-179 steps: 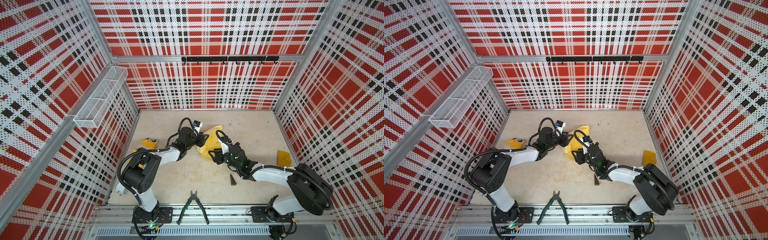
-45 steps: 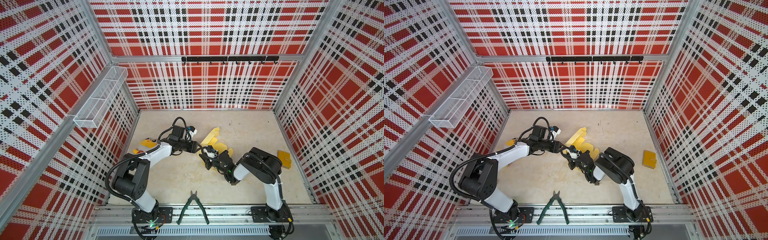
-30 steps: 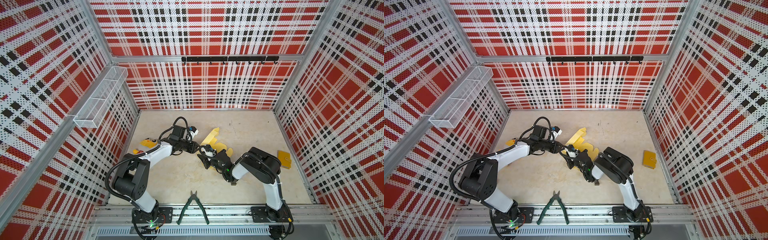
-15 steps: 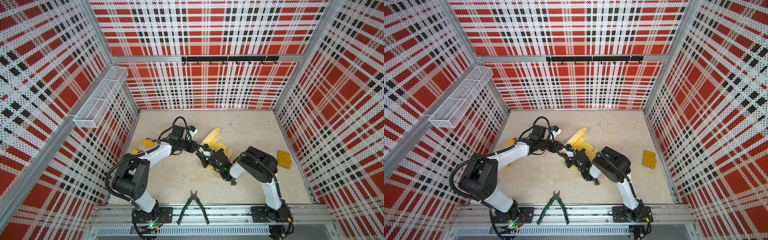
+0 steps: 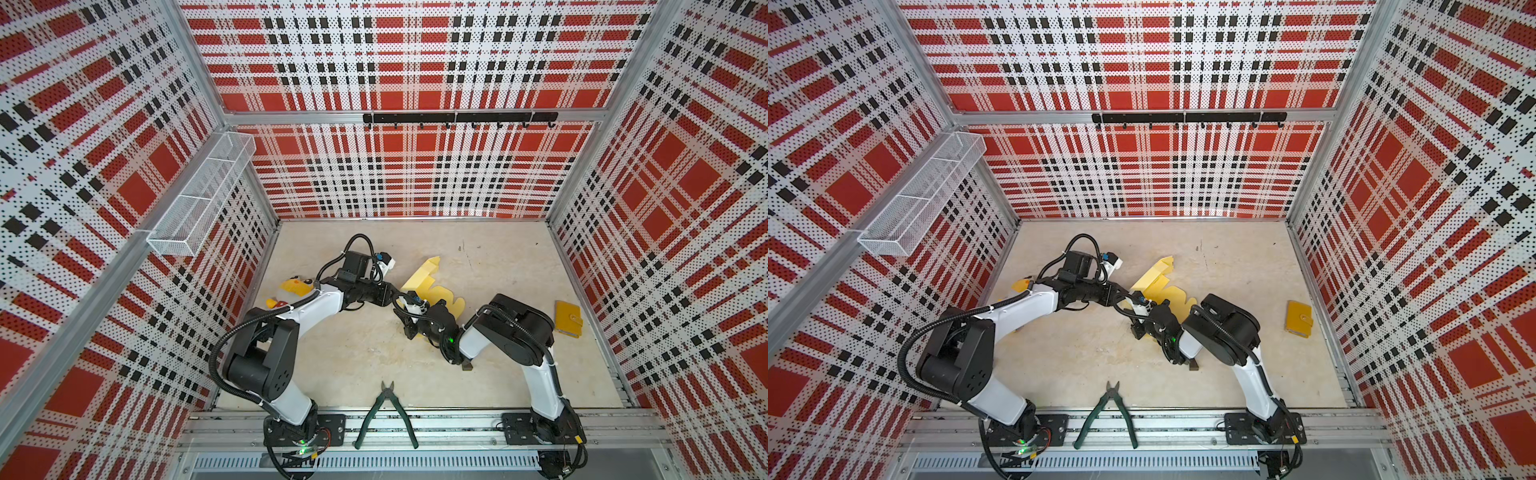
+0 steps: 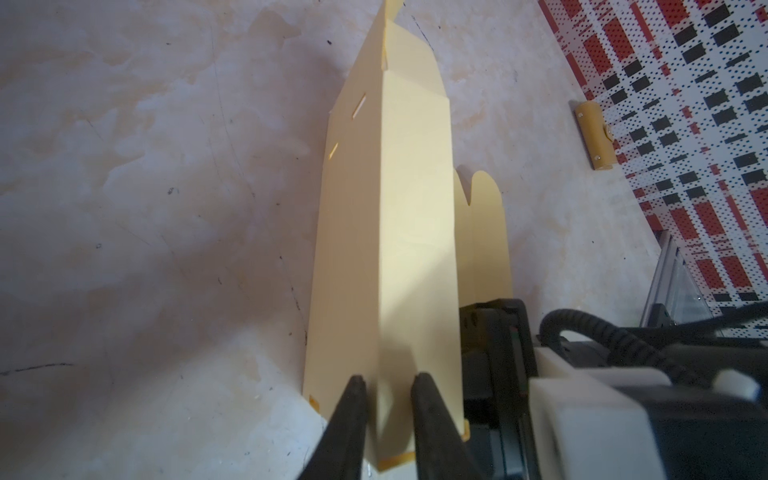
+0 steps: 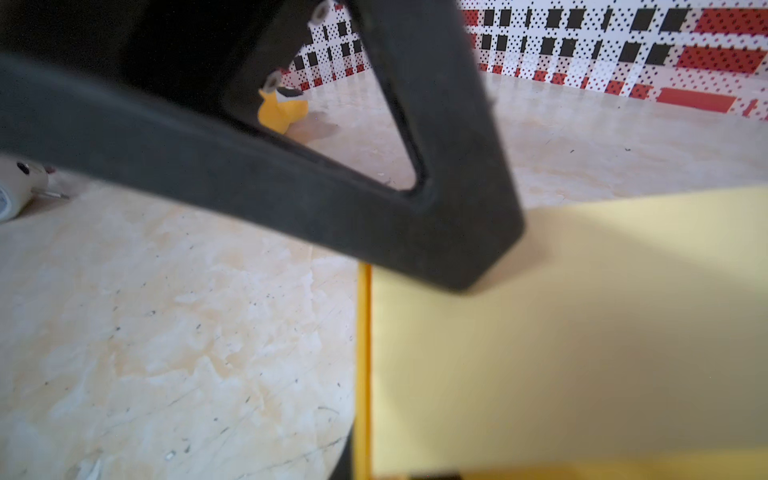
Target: Fold the paper box
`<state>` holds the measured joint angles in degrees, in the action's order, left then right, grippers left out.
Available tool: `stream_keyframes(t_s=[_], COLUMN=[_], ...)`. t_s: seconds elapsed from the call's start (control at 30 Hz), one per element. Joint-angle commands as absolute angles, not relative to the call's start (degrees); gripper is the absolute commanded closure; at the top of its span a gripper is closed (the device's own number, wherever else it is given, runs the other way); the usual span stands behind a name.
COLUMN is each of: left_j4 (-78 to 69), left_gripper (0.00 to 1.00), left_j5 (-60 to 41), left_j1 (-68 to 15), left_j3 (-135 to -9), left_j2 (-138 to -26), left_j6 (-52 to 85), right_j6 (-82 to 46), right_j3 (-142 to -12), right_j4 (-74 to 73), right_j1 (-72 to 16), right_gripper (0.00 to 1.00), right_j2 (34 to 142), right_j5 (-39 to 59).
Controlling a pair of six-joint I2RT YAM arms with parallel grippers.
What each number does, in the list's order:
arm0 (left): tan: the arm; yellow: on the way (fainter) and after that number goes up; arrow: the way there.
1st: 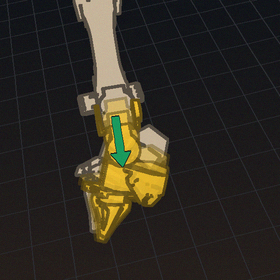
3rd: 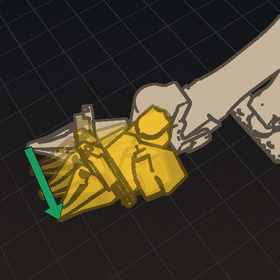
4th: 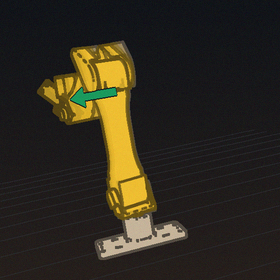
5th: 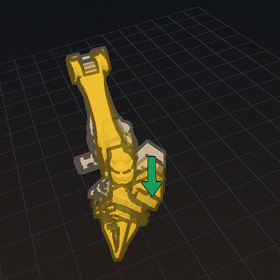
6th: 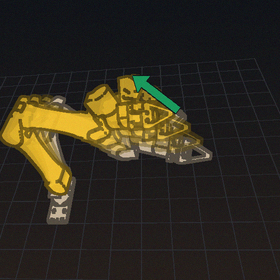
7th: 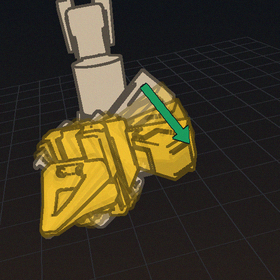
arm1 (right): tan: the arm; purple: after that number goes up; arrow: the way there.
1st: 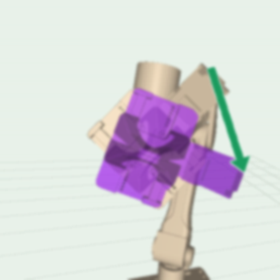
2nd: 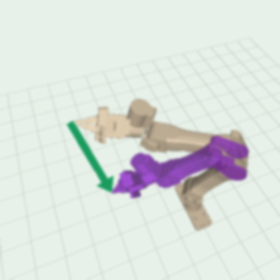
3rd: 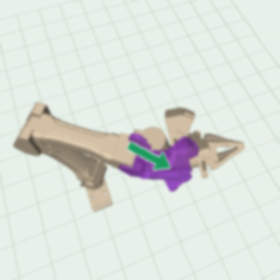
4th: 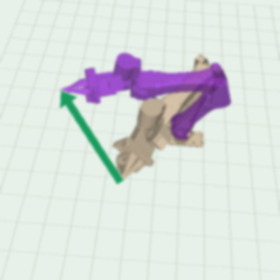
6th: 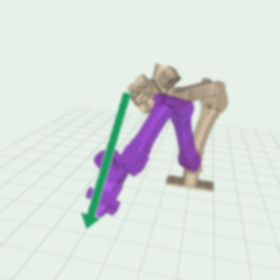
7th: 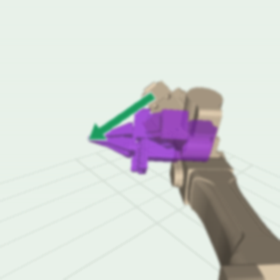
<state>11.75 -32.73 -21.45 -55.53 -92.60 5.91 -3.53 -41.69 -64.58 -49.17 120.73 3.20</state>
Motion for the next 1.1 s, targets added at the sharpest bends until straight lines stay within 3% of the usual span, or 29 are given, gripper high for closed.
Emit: stream_keyframes(t_s=[0.0, 0.1, 0.27, 0.4, 0.57, 0.73, 0.8, 0.93, 1.0, 1.03, 1.07], left_j4=[12.73, 12.57, 12.47, 12.04, 11.6, 11.16, 11.01, 10.85, 10.66, 10.22, 9.72], left_gripper=[0.76, 0.76, 0.76, 0.76, 0.76, 0.76, 0.76, 0.75, 0.64, 0.57, 0.53], left_j5=[-31.48, -31.45, -31.48, -31.52, -31.08, -31.06, -31.08, -31.22, -31.2, -31.3, -31.54], left_j1=[-21.38, -21.36, -21.36, -21.31, -21.36, -21.27, -21.29, -21.31, -21.36, -21.38, -21.38], left_j3=[-53.8, -53.7, -53.7, -53.35, -53.25, -52.69, -52.57, -52.53, -52.47, -52.43, -52.44], left_j2=[-91.94, -91.97, -91.93, -91.58, -91.63, -91.07, -90.9, -90.48, -89.84, -89.03, -88.14], left_j6=[6.15, 6.24, 6.41, 6.59, 6.69, 6.92, 6.88, 7.08, 7.26, 7.25, 7.21], right_j6=[-5.21, -5.01, -4.29, -2.57, -0.8, -0.44, -0.44, 0.22, 0.35, 0.23, 0.02], right_j3=[-41.85, -41.89, -41.12, -41.35, -43.45, -44.99, -44.81, -44.53, -44.48, -44.43, -44.31], right_j4=[-61.81, -61.26, -59.73, -57.12, -54.78, -53.07, -53.54, -53.36, -52.9, -52.64, -52.46], right_j1=[-49.52, -49.53, -49.54, -49.54, -49.55, -49.53, -49.54, -49.5, -49.57, -49.55, -49.57], right_gripper=[1.0, 1.0, 0.71, 0.64, 0.66, 0.94, 1.0, 1.0, 1.0, 0.93, 0.79], right_j2=[121.52, 120.65, 116.3, 112.94, 111.86, 112.66, 113.12, 112.81, 112.19, 111.77, 111.33], right_j5=[4.04, 3.71, 2.42, 2.2, 2.71, 4.03, 4.35, 4.24, 4.24, 4.06, 3.83])
